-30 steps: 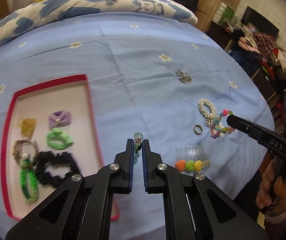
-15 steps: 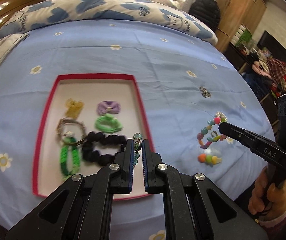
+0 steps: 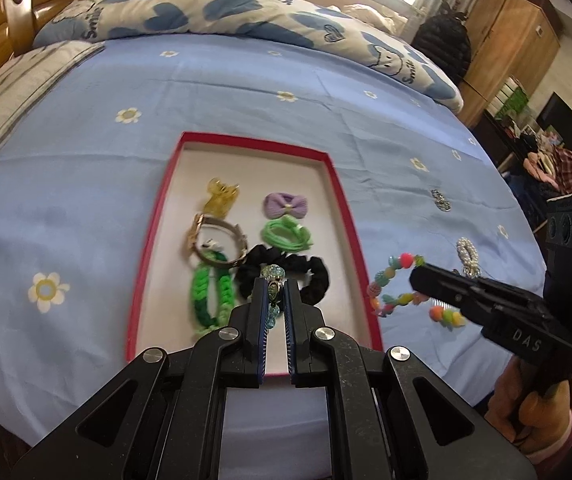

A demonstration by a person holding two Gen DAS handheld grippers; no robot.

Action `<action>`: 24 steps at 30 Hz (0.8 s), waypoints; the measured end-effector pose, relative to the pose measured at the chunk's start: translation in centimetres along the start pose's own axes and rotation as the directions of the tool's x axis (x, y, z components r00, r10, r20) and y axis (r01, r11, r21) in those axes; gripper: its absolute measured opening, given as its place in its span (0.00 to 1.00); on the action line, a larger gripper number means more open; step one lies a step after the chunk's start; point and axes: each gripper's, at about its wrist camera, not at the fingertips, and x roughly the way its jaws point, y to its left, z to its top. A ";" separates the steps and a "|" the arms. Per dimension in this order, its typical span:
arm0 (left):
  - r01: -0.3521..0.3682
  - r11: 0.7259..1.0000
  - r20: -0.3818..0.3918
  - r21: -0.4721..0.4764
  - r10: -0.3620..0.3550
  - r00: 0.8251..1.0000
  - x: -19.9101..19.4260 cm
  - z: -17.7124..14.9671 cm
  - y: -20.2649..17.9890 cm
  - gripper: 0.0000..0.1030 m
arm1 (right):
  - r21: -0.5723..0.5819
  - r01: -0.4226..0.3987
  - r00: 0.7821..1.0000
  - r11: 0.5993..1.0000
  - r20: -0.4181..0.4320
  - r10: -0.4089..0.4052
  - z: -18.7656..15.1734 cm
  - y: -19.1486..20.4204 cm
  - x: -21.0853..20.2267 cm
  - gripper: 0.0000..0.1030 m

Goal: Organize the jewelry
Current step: 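Carry bead bracelet and beaded hair tie into the tray and open both tools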

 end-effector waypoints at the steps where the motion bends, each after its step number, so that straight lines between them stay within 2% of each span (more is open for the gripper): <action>1: 0.000 1.000 -0.003 -0.006 0.000 1.000 0.1 -0.1 0.3 0.06 | -0.005 -0.006 1.000 1.000 -0.009 0.006 -0.1 0.4 0.5 0.08; 10: -0.037 0.998 -0.040 -0.051 0.035 0.999 1.4 -1.0 3.2 0.06 | -0.038 -0.054 0.995 0.998 -0.088 0.050 -0.6 3.0 4.4 0.08; 24: -0.132 0.988 -0.113 -0.077 0.123 0.986 4.9 -1.9 6.2 0.06 | -0.033 0.026 0.985 0.999 -0.171 -0.031 -1.7 1.1 8.1 0.08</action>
